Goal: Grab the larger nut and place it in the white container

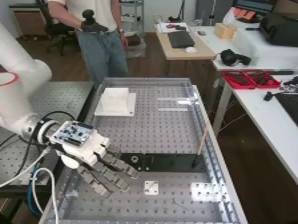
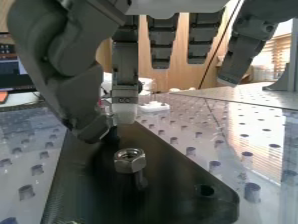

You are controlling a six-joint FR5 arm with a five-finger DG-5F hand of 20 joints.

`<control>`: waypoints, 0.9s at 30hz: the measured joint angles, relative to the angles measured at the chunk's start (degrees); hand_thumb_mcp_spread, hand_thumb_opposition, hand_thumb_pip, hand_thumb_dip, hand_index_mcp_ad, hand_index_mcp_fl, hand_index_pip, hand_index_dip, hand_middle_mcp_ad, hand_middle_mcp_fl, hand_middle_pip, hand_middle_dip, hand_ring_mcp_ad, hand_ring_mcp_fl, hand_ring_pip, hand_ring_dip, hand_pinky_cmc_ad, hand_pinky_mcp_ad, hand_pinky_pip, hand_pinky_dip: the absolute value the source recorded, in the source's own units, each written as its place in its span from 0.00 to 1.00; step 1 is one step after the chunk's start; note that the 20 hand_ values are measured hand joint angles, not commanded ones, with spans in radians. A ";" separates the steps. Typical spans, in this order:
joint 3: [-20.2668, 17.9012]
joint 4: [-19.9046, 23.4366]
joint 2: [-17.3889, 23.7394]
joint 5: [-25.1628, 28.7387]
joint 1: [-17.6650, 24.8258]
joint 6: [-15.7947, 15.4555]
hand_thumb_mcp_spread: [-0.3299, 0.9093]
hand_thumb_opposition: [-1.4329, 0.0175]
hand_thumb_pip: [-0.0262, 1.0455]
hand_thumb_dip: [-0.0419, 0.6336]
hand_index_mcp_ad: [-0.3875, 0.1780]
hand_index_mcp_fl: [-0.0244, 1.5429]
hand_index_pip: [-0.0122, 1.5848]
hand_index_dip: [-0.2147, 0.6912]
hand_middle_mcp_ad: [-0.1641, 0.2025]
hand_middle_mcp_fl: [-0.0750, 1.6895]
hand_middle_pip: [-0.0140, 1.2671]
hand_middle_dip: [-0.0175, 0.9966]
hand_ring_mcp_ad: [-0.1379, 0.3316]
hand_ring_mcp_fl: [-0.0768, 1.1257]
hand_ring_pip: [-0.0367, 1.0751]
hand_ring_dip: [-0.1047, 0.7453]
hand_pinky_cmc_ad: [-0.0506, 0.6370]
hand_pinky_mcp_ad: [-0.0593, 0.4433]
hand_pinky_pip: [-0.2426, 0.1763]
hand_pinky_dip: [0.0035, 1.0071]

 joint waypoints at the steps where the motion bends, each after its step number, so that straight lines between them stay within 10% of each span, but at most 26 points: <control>1: 0.00 -0.01 0.01 0.02 0.01 -0.01 0.53 0.39 0.72 0.41 0.53 0.12 0.98 0.46 0.61 0.05 0.12 0.24 0.64 0.07 0.11 0.26 0.63 0.74 0.36 0.55; 27: -0.62 1.06 -0.05 0.22 0.13 0.21 0.53 0.39 0.76 0.42 0.53 0.08 0.98 0.45 0.61 0.05 0.12 0.24 0.64 0.07 0.12 0.26 0.63 0.74 0.36 0.58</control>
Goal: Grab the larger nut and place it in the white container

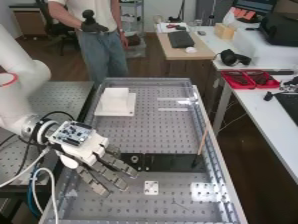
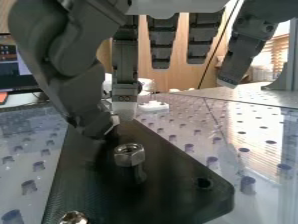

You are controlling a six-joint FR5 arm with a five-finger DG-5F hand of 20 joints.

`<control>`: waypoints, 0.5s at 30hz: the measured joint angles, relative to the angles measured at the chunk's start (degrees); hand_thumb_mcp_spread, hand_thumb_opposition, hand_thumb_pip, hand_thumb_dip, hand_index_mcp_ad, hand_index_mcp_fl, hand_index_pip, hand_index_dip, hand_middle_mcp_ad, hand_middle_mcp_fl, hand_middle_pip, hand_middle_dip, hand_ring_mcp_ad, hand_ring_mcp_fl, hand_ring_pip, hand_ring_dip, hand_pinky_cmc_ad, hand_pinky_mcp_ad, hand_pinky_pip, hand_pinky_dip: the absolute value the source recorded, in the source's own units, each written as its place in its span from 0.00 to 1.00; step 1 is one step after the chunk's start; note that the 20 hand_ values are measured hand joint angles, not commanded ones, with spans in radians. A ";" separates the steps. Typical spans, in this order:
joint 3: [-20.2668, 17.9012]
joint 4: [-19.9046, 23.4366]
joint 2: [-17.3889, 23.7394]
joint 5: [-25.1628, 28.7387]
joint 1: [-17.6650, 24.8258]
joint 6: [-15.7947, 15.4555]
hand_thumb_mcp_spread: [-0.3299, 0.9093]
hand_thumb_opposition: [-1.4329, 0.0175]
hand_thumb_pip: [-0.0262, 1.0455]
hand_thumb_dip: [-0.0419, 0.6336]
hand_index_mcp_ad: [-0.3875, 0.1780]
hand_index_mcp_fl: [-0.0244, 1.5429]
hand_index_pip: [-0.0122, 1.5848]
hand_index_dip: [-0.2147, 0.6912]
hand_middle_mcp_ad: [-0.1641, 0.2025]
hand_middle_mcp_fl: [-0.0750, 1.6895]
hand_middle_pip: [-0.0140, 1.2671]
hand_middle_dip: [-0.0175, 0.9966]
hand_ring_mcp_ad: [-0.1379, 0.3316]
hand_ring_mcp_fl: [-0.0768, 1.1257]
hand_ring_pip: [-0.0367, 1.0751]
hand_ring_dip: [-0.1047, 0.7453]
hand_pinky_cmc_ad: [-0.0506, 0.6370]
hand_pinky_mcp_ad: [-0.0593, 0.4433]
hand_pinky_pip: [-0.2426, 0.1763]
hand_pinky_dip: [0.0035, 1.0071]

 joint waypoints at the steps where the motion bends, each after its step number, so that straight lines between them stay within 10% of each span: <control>1: 0.02 0.01 -0.02 0.00 0.02 -0.01 0.53 0.39 0.76 0.42 0.53 0.08 0.98 0.45 0.61 0.05 0.12 0.24 0.64 0.07 0.12 0.26 0.63 0.73 0.36 0.58; 15: 0.16 0.19 0.72 -0.38 0.07 -0.66 0.53 0.39 0.74 0.42 0.53 0.11 0.98 0.42 0.61 0.05 0.12 0.24 0.64 0.07 0.12 0.26 0.63 0.73 0.36 0.58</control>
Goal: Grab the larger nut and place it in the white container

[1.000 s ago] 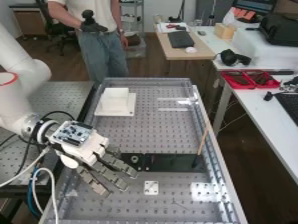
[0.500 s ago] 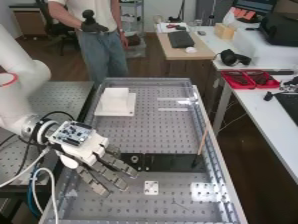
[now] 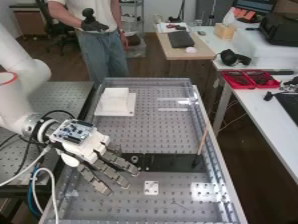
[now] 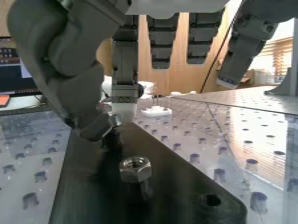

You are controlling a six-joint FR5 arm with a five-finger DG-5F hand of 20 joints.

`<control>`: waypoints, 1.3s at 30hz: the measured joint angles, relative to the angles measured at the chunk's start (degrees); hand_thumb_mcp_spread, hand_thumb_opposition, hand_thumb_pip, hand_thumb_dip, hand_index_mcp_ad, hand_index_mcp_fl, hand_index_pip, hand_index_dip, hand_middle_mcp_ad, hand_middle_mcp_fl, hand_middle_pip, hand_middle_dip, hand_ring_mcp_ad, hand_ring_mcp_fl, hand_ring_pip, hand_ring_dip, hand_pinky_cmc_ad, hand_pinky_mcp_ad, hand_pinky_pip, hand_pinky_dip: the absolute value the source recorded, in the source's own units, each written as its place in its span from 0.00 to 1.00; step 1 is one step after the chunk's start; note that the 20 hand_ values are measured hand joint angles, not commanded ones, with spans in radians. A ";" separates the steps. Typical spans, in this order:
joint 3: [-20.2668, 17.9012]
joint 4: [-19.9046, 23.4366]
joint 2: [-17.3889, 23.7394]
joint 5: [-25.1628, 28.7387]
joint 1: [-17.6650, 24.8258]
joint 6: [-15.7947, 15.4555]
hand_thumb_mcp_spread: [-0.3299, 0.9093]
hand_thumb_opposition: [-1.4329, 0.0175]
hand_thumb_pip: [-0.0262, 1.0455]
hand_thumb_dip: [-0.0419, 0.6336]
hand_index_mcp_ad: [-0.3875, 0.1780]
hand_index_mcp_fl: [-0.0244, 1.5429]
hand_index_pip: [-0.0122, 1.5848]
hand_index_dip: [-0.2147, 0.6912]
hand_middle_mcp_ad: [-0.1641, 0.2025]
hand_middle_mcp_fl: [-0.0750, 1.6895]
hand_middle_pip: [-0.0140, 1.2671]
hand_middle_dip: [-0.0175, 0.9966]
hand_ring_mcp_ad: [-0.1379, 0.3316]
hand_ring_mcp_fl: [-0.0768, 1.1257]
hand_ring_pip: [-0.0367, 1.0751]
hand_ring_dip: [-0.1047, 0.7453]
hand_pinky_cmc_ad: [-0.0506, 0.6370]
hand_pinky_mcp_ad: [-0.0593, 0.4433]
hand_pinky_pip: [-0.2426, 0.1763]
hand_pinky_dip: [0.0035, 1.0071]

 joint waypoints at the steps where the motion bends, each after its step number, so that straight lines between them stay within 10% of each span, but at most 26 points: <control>1: -0.01 -0.01 0.11 -0.05 0.00 -0.04 0.53 0.39 0.74 0.42 0.53 0.11 0.98 0.42 0.61 0.05 0.12 0.24 0.64 0.07 0.12 0.26 0.63 0.74 0.36 0.58; 13: -0.49 -1.10 5.96 -3.81 1.94 -0.31 0.53 0.39 0.74 0.42 0.53 0.11 0.98 0.42 0.61 0.05 0.12 0.24 0.64 0.07 0.12 0.26 0.63 0.73 0.35 0.58; 39: 3.46 -7.79 7.08 -37.87 8.98 9.39 0.53 0.39 0.74 0.42 0.53 0.12 0.97 0.42 0.61 0.06 0.12 0.24 0.60 0.07 0.11 0.26 0.63 0.74 0.35 0.56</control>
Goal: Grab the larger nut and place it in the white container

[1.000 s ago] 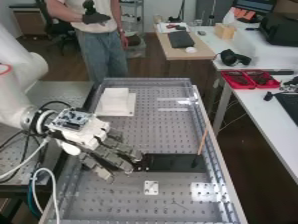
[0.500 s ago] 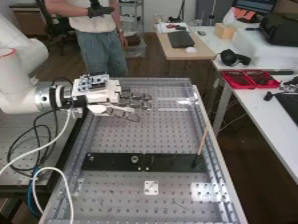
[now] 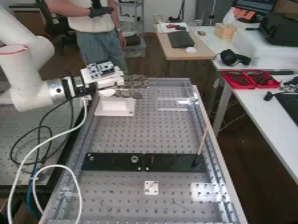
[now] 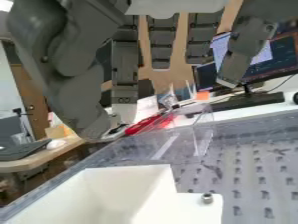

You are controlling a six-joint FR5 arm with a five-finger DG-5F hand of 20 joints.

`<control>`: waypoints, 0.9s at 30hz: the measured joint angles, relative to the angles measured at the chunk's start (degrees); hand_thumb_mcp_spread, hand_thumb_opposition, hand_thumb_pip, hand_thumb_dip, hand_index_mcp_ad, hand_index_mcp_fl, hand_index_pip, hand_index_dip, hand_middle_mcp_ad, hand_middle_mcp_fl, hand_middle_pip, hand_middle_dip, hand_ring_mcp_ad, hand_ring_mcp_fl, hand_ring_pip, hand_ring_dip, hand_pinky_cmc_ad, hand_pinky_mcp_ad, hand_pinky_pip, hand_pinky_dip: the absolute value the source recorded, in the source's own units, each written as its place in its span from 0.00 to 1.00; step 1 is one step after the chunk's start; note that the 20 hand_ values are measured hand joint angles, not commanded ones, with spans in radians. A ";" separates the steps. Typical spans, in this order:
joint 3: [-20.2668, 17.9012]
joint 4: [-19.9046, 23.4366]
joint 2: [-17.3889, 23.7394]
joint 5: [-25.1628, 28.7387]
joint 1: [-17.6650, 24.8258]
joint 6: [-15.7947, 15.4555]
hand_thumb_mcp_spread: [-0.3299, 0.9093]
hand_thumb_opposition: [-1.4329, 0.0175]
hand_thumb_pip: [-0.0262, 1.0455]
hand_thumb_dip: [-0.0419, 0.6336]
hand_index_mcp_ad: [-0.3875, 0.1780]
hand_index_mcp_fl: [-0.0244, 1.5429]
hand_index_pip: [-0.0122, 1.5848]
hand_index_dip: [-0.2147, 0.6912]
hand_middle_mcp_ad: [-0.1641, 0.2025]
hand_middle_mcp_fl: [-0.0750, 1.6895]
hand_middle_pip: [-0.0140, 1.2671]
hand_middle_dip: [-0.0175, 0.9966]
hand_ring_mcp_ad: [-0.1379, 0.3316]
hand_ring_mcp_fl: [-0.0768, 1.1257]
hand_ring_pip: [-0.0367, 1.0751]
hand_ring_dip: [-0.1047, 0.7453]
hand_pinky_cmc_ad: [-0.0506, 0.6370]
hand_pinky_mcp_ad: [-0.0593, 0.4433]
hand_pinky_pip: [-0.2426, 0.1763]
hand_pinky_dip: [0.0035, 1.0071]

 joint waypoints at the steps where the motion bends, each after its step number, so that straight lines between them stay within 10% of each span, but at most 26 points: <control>1: 0.04 -0.01 -0.07 -0.28 0.07 0.12 0.53 0.39 0.74 0.42 0.53 0.12 0.97 0.42 0.61 0.06 0.12 0.24 0.60 0.07 0.11 0.26 0.63 0.74 0.35 0.55; 27: 1.52 -3.03 -3.41 -4.89 1.78 -1.10 0.51 0.39 0.77 0.42 0.51 0.02 0.96 0.36 0.62 0.05 0.11 0.24 0.61 0.07 0.11 0.26 0.62 0.74 0.35 0.57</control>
